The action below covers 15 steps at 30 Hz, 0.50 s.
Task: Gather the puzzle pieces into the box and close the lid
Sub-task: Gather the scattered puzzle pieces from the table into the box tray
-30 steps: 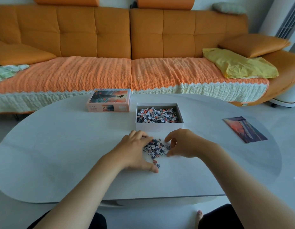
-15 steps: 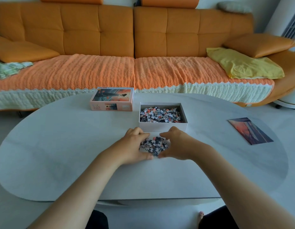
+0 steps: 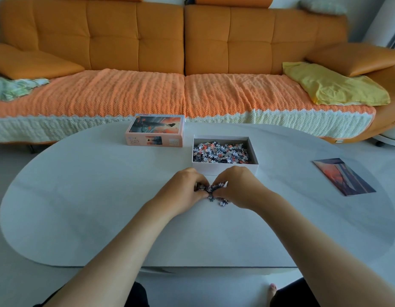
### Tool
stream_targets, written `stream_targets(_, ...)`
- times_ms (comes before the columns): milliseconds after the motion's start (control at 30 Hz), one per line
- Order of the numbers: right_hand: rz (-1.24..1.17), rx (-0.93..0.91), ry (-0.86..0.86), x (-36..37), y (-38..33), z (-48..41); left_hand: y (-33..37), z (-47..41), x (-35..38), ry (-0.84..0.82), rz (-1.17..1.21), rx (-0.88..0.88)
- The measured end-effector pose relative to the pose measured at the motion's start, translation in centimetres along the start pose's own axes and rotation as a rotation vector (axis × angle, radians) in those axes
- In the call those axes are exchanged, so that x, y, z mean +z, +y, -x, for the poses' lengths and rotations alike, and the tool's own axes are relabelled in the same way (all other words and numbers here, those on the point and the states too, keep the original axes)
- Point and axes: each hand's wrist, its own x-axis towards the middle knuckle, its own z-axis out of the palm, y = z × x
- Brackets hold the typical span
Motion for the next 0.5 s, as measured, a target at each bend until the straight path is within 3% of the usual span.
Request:
stream_targets(300,-0.127,0.042,0.092,-2.8,0.9,-1.2,0.7,-1.9,-1.8,0.101,0.189,-0.057)
stream_targets(500,-0.278,-0.01,0.438,-4.7,2.0,-3.2,1.2,-5.5,-2.7,0.264,0.218,-0.004)
